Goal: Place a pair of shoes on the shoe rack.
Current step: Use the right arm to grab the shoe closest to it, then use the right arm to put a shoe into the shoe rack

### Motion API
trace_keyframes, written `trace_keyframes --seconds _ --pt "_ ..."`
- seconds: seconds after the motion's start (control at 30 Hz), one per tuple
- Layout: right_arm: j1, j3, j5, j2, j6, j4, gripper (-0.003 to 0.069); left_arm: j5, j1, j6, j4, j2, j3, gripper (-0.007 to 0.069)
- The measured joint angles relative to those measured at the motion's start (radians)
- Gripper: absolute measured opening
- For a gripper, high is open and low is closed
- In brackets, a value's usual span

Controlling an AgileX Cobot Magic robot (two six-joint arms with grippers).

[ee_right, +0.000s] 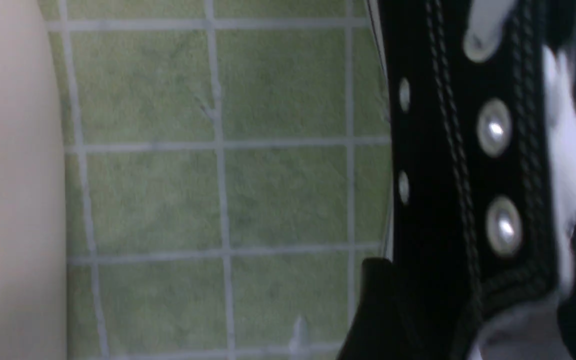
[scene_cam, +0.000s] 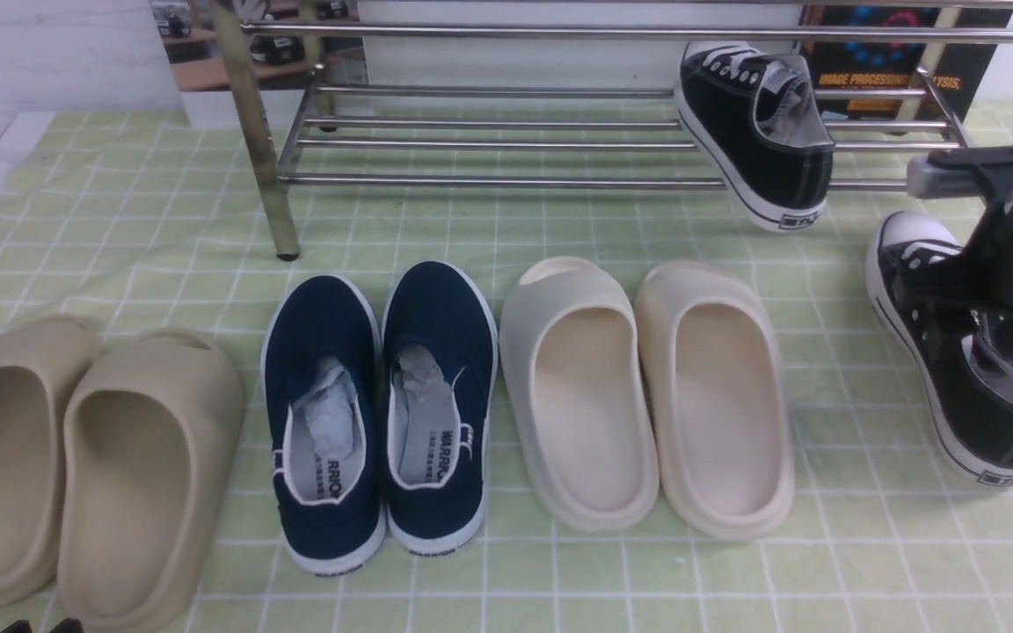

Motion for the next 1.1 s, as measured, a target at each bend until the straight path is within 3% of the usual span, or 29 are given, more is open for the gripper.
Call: trace_keyframes --seconds 0.17,0.3,0.37,0.5,0.63,0.73,1.1 --pt "0.0 0.001 -0.072 0.085 0.052 -0.074 0.0456 0.0 0.0 0.0 0.0 0.0 0.0 0.024" --pt "0.007 -0.002 -0.078 0.094 0.085 -0.086 0.0263 0.0 0.0 0.0 0.0 0.0 0.0 0.024" --pt "0.01 -0.002 -0.078 0.088 0.085 -0.086 0.021 0.0 0.0 0.0 0.0 0.0 0.0 0.024" --pt "0.01 -0.002 -0.056 0.05 0.085 -0.087 0.0209 0.0 0.0 0.0 0.0 0.0 0.0 0.024" --pt "0.023 -0.073 0.099 -0.015 0.039 -0.082 0.0183 0.0 0.0 0.0 0.0 0.0 0.0 0.024" --pt "0.026 -0.147 0.123 -0.019 0.007 -0.072 0.0176 0.0 0.0 0.0 0.0 0.0 0.0 0.024" --pt "0.029 -0.772 0.237 0.317 -0.032 -0.062 0.0155 0.0 0.0 0.0 0.0 0.0 0.0 0.024"
